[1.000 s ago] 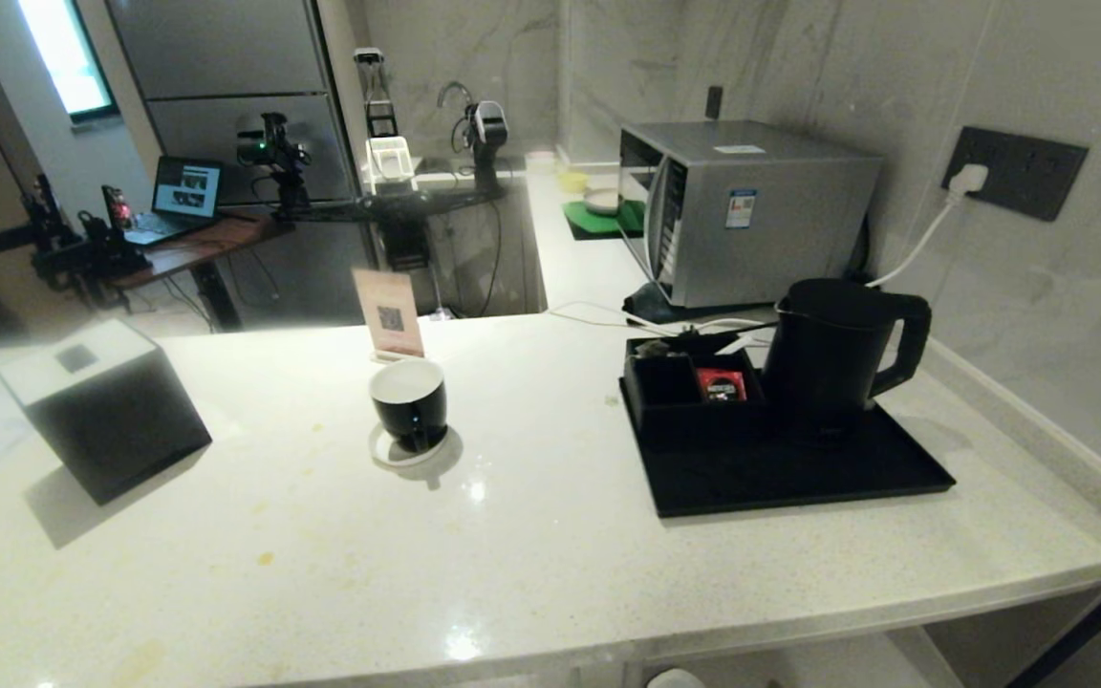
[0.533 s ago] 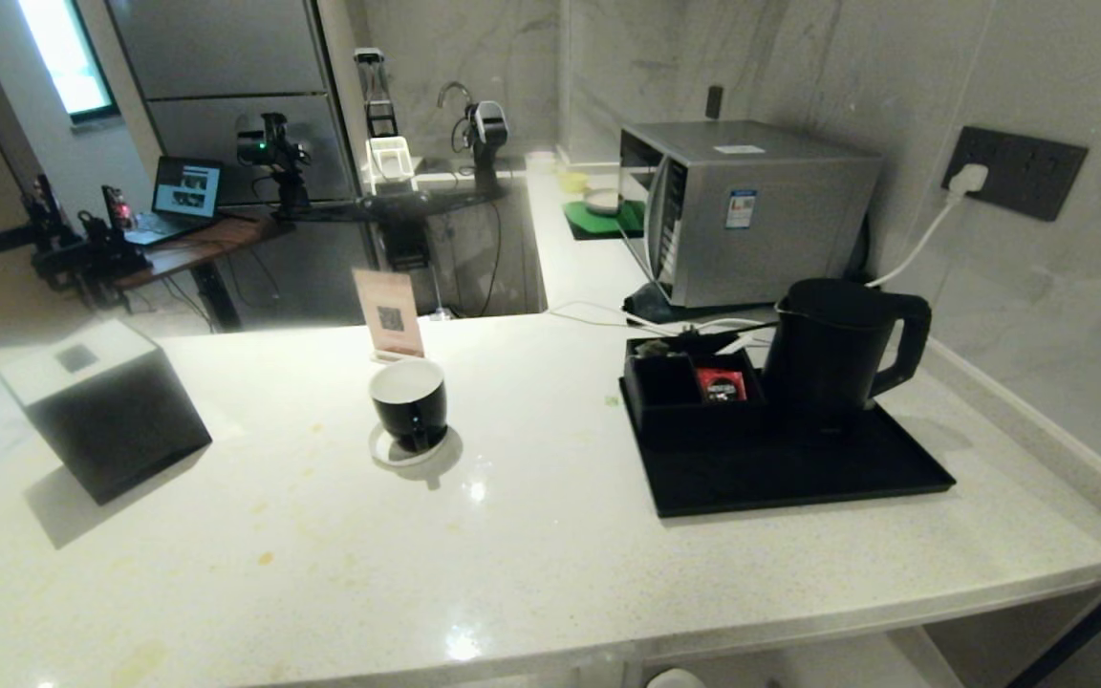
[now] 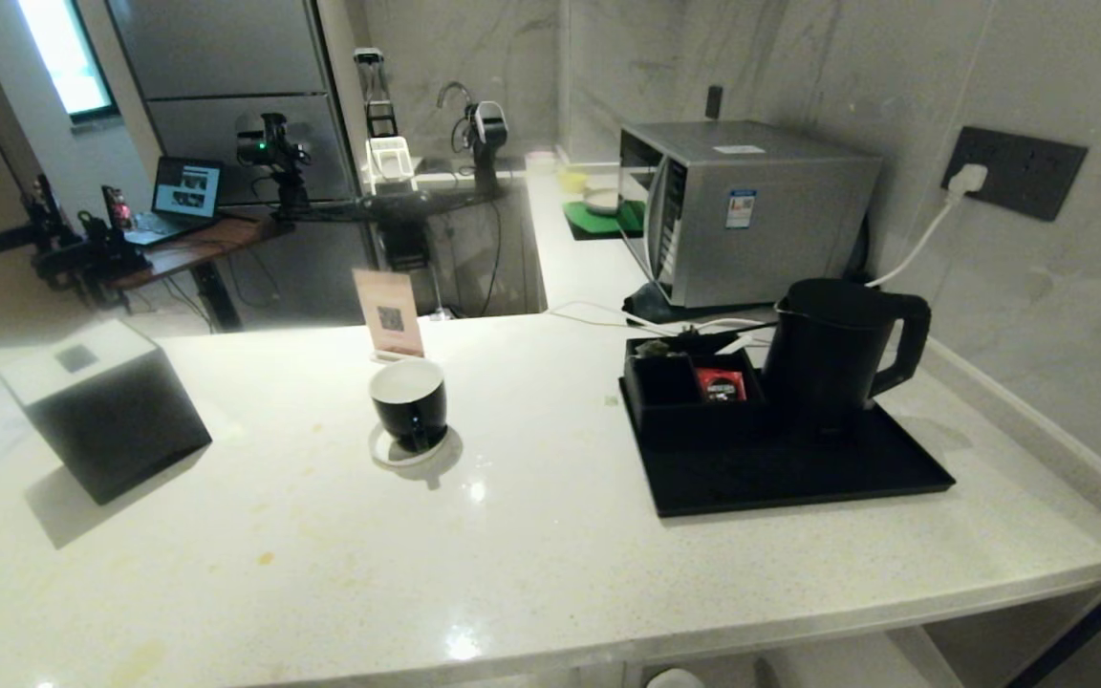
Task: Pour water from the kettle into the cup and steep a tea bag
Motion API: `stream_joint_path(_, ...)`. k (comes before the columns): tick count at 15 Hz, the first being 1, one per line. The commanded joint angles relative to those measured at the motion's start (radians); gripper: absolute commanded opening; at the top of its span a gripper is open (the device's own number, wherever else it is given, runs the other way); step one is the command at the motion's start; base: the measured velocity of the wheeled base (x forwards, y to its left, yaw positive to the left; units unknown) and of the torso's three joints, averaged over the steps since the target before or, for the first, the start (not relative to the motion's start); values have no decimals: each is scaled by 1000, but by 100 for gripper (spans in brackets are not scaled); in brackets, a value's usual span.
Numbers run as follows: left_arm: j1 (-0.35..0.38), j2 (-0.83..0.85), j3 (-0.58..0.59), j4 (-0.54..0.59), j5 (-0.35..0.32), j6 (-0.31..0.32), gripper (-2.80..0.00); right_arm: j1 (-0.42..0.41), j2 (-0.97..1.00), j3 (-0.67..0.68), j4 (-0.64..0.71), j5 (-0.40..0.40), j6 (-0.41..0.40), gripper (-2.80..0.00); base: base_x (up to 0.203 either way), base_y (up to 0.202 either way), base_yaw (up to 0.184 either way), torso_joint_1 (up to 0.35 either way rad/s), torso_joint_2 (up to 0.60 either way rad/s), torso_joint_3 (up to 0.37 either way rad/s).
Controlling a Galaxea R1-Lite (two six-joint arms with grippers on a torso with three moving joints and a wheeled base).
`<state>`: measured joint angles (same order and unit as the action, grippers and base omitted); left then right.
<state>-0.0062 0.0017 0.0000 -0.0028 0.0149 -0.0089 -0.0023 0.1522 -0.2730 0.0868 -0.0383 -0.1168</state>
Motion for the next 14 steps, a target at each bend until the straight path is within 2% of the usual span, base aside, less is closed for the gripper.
stream_joint_path(1, 0, 1, 0, 0, 0, 0, -280, 0, 189, -85, -41, 0, 1, -280, 0, 0, 0, 0, 0, 0)
stream_joint_path(5, 0, 1, 0, 0, 0, 0, -280, 0, 474, -156, -208, -19, 12, -280, 0, 0, 0, 0, 0, 0)
stream_joint_path(8, 0, 1, 0, 0, 0, 0, -280, -15, 703, -192, -304, -36, 67, -280, 0, 0, 0, 0, 0, 0)
stream_joint_path(14, 0, 1, 0, 0, 0, 0, -280, -91, 1138, -155, -557, -38, 144, -280, 0, 0, 0, 0, 0, 0)
